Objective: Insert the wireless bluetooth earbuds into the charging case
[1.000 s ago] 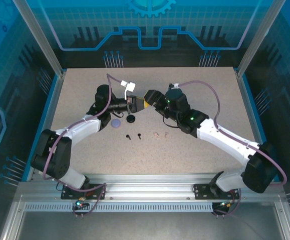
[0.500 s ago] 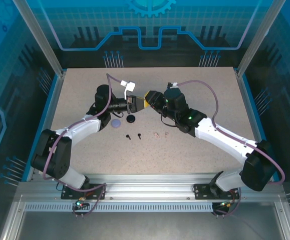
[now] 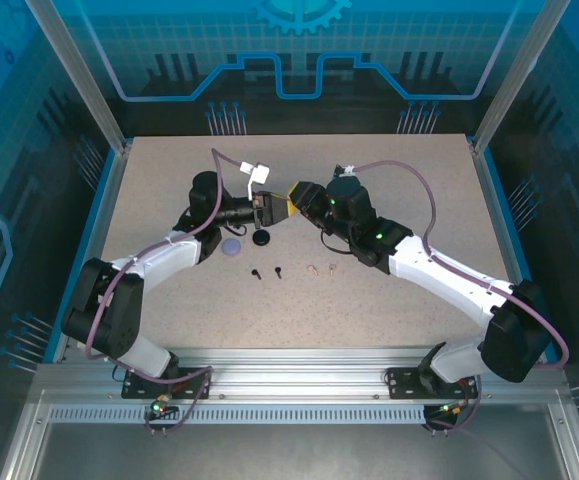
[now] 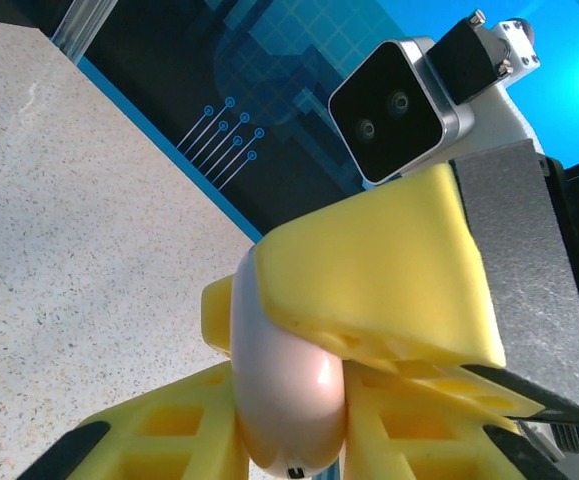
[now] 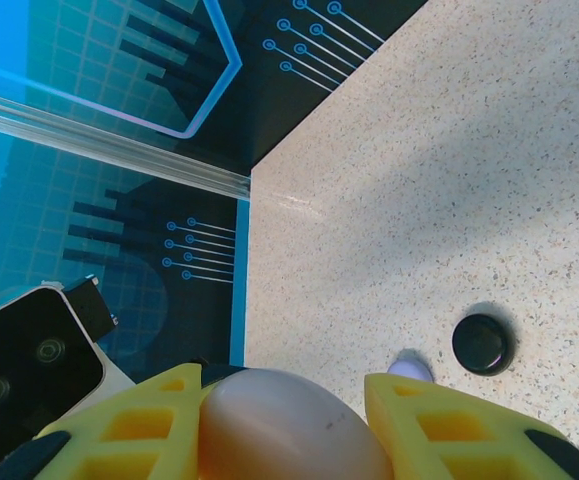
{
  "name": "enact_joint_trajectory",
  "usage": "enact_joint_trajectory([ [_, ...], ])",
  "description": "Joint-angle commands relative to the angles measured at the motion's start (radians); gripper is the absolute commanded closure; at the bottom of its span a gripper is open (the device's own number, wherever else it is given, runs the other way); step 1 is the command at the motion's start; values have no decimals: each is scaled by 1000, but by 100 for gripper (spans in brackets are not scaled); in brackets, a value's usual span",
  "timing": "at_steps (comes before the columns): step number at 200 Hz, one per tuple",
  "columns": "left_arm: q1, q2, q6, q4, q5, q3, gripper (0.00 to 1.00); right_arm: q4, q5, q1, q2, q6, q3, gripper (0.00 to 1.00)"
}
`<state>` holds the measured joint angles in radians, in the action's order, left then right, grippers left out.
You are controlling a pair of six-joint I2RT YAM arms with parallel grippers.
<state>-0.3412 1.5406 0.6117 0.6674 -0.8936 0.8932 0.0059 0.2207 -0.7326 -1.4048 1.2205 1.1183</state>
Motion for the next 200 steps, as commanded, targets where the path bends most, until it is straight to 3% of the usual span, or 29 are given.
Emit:
enact_joint_trajectory([
  [1,-4,-26,-21,43,21,-16,70,16,34,-11,15,17,-10,75],
  [33,-2,-32,-20,51,31,-22,70,14,38,-8,22,19,-20,75],
  [106,-1,-22,12,109,27,-33,93,27,25,-4,11,23,-21,73],
  [116,-1,-20,15,113,27,-33,95,32,21,-3,10,19,-18,66],
  [126,-1,-19,13,112,27,-34,100,37,19,-2,12,12,-17,51],
  [147,-1,-22,13,110,27,-34,100,52,19,1,32,-21,-18,32],
  [174,0,-19,11,104,25,-33,100,23,26,6,94,-99,-16,25],
  [200,0,-14,12,99,13,-26,100,-56,5,26,163,-235,-2,24],
])
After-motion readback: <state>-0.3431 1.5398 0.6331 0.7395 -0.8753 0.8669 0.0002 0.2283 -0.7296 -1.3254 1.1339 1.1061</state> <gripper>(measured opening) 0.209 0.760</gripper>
